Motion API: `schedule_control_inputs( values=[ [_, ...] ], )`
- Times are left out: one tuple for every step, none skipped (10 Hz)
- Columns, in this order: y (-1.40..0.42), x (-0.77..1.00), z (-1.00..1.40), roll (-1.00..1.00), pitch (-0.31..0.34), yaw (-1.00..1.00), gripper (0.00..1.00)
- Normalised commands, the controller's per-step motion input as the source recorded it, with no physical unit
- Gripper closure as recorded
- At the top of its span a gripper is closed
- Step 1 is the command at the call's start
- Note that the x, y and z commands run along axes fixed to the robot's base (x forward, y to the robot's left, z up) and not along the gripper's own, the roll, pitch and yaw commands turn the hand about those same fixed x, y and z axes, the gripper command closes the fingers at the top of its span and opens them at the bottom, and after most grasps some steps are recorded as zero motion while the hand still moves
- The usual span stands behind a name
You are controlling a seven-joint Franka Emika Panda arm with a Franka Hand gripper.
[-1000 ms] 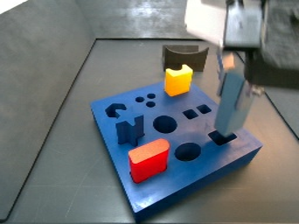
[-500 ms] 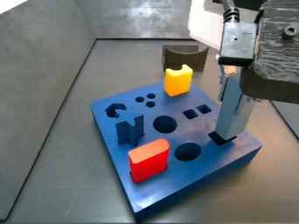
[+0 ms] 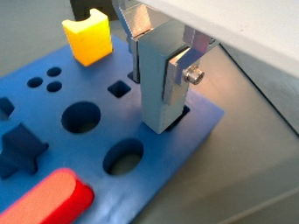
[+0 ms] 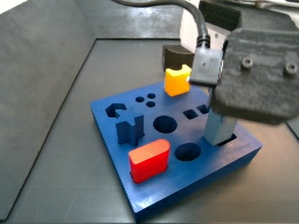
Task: Pick up the rectangle object. Move up. Place the rectangle object on the fixture. Regrasp the rectangle object. Move to above the board. Insert the rectangle object.
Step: Insert the rectangle object.
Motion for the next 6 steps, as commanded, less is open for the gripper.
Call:
schedule_control_inputs(
  values=[
    [-0.34, 0.31, 0.00, 0.21, 0.160, -0.05, 1.00],
    [0.00, 0.10, 0.00, 0.00, 0.023, 0.00, 1.00],
    [0.28, 0.81, 0.02, -0.12, 0.417, -0.12, 1.00],
    [0.30, 0.49, 0.10, -0.23, 0.343, -0.13, 1.00],
    [0.08, 0.03, 0.00, -0.05, 0.009, 0.00, 1.00],
    [0.00, 0.00, -0.03, 0.05, 0.006, 0.00, 1.00]
  ],
)
